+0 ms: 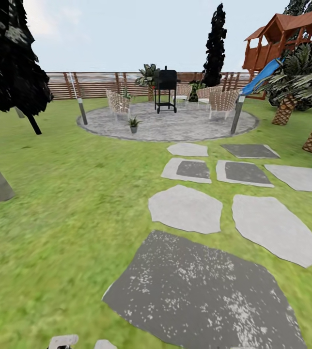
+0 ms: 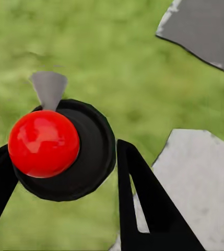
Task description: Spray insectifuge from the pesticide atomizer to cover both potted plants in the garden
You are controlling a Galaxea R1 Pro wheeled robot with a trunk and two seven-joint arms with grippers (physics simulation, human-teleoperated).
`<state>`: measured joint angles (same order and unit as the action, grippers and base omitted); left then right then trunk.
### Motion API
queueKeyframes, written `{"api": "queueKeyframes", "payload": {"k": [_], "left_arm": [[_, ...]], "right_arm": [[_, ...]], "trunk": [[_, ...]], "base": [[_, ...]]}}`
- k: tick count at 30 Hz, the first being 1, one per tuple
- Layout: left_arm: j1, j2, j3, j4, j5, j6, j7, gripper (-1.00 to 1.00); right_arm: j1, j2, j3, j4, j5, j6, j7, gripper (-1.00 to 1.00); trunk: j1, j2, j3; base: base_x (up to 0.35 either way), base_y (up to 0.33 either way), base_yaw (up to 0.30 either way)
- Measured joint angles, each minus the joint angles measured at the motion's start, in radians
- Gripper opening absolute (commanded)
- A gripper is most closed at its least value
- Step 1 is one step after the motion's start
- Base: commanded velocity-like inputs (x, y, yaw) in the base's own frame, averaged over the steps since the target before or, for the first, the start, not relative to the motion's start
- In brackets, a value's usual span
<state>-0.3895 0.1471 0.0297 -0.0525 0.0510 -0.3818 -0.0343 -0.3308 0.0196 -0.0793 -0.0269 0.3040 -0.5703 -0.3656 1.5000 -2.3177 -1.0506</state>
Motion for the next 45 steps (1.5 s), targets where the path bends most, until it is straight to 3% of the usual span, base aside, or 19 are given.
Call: {"api": "queueKeyframes", "payload": {"k": [45], "left_arm": [[0.000, 0.003, 0.000, -0.005, 0.000, 0.000, 0.000, -1.00]], "right_arm": [[0.002, 0.000, 0.000, 0.000, 0.000, 0.000, 0.000, 1.00]], "trunk": [[0.000, 0.000, 0.000]], "base": [[0.289, -0.204, 0.000]]}}
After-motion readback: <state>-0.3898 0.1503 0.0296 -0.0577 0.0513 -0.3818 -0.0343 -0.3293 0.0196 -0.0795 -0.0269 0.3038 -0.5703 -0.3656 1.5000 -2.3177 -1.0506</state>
